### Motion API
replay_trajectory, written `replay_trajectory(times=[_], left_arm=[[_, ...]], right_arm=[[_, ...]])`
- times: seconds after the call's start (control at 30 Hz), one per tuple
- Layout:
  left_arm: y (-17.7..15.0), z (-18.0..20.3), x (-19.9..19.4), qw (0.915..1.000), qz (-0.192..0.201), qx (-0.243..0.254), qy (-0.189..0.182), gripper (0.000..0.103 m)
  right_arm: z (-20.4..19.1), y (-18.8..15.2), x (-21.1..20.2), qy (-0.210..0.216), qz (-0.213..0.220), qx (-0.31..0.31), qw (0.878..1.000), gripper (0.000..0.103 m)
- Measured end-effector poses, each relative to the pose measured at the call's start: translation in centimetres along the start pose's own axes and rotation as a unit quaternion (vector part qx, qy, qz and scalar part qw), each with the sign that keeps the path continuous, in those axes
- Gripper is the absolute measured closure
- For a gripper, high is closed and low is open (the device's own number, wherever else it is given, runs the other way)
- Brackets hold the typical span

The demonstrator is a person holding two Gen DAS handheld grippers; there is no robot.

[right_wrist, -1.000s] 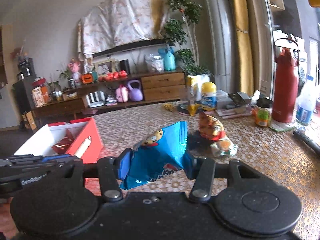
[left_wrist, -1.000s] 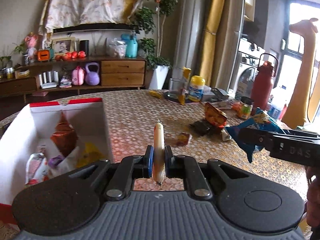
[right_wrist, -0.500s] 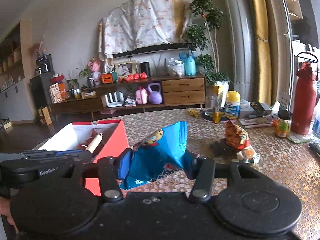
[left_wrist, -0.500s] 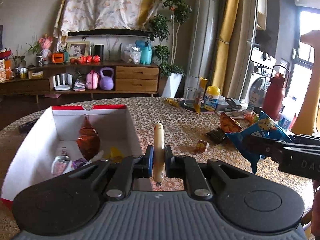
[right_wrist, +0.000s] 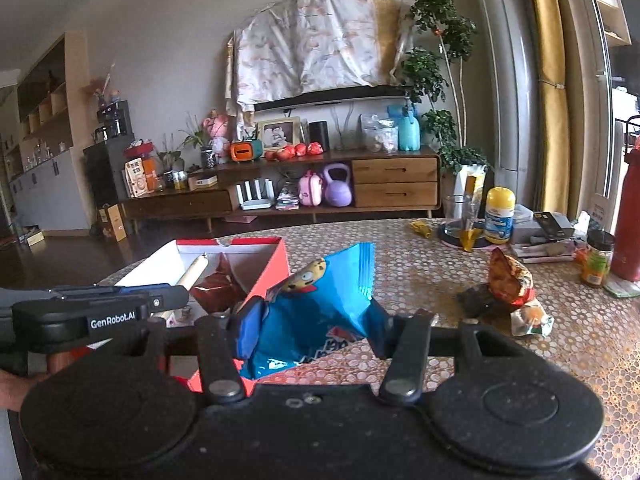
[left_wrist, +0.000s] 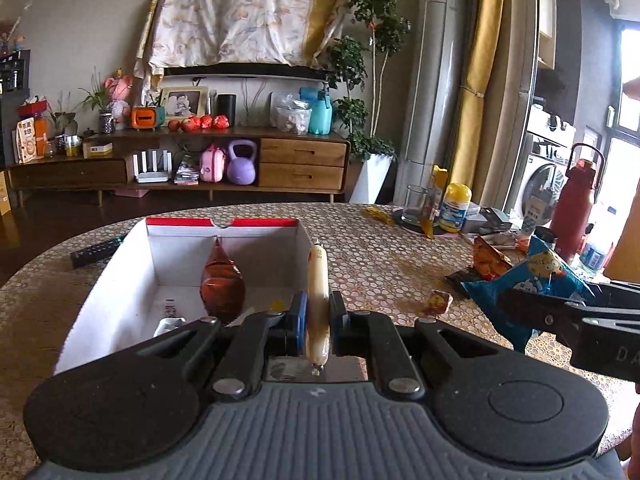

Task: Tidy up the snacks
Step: 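Carry the sausage stick and blue cookie packet over the white box, then lower both held snacks into the box and open both grippers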

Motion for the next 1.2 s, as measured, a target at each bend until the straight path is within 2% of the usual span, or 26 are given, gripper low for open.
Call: replay_trajectory(times=[0.43,0.87,1.03,1.2], left_arm=[[-0.1,-2.2,0.2,0.9995,-0.004,-0.007,0.029,0.092],[-0.3,-6.5,0.7,0.9965,-0.01,-0.019,0.08,0.092],[-0.6,-8.0,1.2,0.9944,-0.021,-0.025,0.1,0.092],[-1.1,-9.4,1.8,0.992,-0.039,-0.031,0.116,0.092]], right_arm=[[-2.4,0.2,0.9,0.034,-0.007,-0.01,0.999,0.052],[-5.4,0.1,2.9,0.076,-0.018,-0.027,0.997,0.052],[-6.9,0.1,4.6,0.092,-0.023,-0.039,0.995,0.052],[-8.7,-0.4,7.2,0.114,-0.048,-0.042,0.992,0.052]])
Point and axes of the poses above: each gripper's, at about its wrist camera, not at the fingertips, and x roughly the way its jaws point, z to its right, y to its top, the point moved 2 cm from there along x, roughly the way its jaws point, and after that the axes turned 10 degrees about z, right-handed, at the moved point
